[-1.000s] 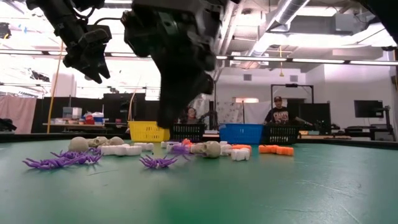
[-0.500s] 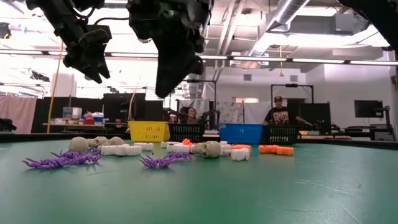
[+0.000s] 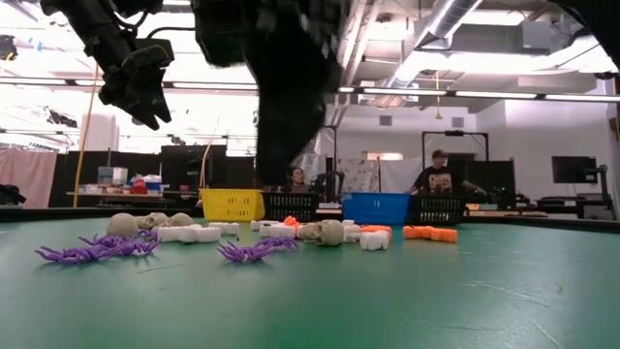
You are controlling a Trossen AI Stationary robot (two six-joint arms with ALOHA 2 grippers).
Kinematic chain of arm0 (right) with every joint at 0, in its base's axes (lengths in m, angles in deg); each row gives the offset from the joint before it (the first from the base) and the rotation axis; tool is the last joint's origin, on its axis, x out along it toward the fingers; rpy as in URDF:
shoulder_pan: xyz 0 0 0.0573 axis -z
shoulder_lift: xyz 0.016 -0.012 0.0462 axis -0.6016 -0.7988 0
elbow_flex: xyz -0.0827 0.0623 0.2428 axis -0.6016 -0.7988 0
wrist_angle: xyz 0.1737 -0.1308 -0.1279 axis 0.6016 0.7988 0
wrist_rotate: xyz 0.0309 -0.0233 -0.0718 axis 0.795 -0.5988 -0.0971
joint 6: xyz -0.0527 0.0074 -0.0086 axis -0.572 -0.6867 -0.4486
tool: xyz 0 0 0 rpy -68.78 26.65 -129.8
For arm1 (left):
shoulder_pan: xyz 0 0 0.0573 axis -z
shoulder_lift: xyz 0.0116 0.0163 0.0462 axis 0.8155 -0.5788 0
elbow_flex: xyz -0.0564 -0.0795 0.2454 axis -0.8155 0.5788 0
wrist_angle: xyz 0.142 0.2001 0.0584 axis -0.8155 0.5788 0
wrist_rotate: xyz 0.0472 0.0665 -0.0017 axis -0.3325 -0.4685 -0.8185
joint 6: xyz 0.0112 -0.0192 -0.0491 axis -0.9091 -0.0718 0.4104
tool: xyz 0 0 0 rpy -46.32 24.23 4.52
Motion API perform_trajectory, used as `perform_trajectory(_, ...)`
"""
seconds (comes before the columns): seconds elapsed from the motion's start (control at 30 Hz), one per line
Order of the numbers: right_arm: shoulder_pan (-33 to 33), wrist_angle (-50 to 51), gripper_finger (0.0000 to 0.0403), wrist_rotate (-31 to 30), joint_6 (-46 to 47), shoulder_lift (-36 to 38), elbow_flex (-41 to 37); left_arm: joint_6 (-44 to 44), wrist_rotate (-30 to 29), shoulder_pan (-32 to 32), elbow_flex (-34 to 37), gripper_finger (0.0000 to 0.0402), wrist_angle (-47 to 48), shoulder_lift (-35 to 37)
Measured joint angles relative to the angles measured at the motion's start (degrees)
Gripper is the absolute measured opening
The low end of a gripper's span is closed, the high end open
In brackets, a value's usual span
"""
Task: Sort Halloween decoration
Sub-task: Put the purple spider toy into the left black basket
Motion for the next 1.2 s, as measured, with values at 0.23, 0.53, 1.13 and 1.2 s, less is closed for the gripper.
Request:
perform_trajectory(0.23,-0.67,-3.77,0.0242,0.02,0.18,0.08,-3.34,0.08,0.0,0.0,0.0,0.0256,-0.01,0.0)
perform_trajectory(0.53,-0.58,-5.65,0.0242,-1.04,-0.86,-3.38,-3.32,1.16,0.04,0.0,0.0,0.0256,0.02,0.01)
perform_trajectory(1.13,-0.72,-3.78,0.0021,-2.3,4.98,-5.05,-3.11,2.12,-0.02,0.0,0.0,0.0256,0.03,0.02)
perform_trajectory(1.2,-0.71,-3.85,0.0014,-2.35,5.04,-5.05,-3.13,2.12,-0.02,0.0,0.0,0.0256,-0.01,0.02)
